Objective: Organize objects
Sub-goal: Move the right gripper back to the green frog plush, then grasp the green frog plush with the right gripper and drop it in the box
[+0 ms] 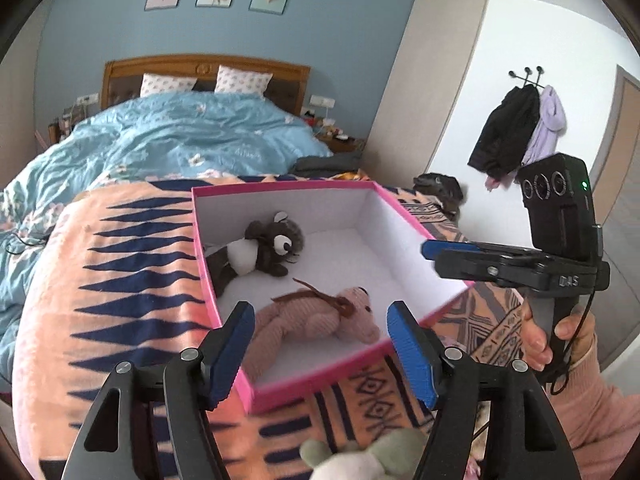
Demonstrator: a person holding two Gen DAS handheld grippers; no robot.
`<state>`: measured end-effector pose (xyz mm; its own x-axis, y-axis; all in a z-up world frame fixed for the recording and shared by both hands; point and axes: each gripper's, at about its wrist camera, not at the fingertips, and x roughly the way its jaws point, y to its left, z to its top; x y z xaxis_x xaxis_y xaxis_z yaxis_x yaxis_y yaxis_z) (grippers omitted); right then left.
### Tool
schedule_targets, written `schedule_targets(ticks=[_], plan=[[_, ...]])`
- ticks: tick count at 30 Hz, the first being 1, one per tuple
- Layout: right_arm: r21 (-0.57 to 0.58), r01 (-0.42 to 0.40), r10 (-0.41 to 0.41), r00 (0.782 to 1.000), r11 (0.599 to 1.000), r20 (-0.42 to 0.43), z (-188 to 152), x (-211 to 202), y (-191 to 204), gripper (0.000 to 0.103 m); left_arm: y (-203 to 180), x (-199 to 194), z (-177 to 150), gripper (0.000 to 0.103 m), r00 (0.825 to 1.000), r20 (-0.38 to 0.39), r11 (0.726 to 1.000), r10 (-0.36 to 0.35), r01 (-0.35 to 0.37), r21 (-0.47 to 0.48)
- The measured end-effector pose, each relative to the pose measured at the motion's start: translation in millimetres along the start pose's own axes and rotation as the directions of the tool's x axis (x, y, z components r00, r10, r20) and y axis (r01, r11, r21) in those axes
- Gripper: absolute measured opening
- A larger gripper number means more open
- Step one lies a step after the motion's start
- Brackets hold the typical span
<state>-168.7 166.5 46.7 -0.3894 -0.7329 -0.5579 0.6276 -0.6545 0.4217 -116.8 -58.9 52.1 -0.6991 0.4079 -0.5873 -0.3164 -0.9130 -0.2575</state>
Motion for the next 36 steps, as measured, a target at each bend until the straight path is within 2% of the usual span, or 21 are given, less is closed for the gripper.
schedule_targets(ticks=[1, 2, 3, 4, 8, 11, 14, 25, 31, 32, 33, 36], plan=[[-0.017, -0.01, 0.011, 1.0, 1.0, 0.011, -7, -8, 6, 0.068, -2, -6, -4, 0.071, 1.0, 0.008, 1.0, -0.006, 0.006, 0.004], [-0.027, -0.024, 0.025, 1.0, 0.999, 0.015, -14, -14, 11, 0.068, -6, -11, -10, 0.075, 1.0, 0.013, 1.0, -0.014, 0.013, 0.008], [-0.036, -0.043, 0.044, 0.999, 0.998, 0.015, -24, -19, 16, 0.068, -9, -16, -17, 0.086, 1.0, 0.021, 1.0, -0.011, 0.011, 0.013], [-0.04, -0.049, 0.05, 0.999, 0.998, 0.015, -29, -21, 18, 0.068, -12, -21, -23, 0.087, 0.999, 0.033, 1.0, 0.001, -0.001, 0.021], [-0.035, -0.076, 0.075, 0.997, 0.996, -0.021, -66, -24, 25, 0.068, -24, -26, -50, 0.087, 1.0, 0.023, 0.998, 0.016, -0.017, 0.055], [-0.035, -0.051, 0.048, 0.996, 0.998, -0.076, -93, -12, 29, 0.068, -28, -21, -69, 0.087, 0.999, -0.011, 0.997, 0.035, -0.034, 0.063], [-0.013, -0.059, 0.057, 0.991, 0.998, -0.123, -114, 0, 28, 0.068, -30, -13, -86, 0.087, 0.998, -0.048, 0.997, 0.043, -0.04, 0.067], [0.012, -0.047, 0.048, 0.977, 0.999, -0.206, -154, 21, 31, 0.068, -20, 4, -135, 0.087, 0.988, -0.15, 0.999, 0.03, -0.033, -0.017], [0.02, -0.037, 0.04, 0.974, 0.999, -0.221, -159, 33, 32, 0.068, -21, 11, -140, 0.086, 0.986, -0.169, 1.0, 0.011, -0.015, -0.027], [0.017, -0.035, 0.037, 0.974, 0.999, -0.221, -160, 35, 33, 0.068, -21, 12, -140, 0.084, 0.986, -0.169, 0.999, 0.005, -0.011, -0.031], [0.017, -0.031, 0.034, 0.974, 0.999, -0.223, -160, 36, 33, 0.068, -20, 14, -141, 0.076, 0.985, -0.172, 0.999, -0.006, -0.001, -0.039], [0.021, -0.012, 0.016, 0.974, 1.0, -0.226, -163, 41, 32, 0.068, -19, 17, -142, 0.07, 0.982, -0.188, 0.999, -0.018, 0.009, -0.052]])
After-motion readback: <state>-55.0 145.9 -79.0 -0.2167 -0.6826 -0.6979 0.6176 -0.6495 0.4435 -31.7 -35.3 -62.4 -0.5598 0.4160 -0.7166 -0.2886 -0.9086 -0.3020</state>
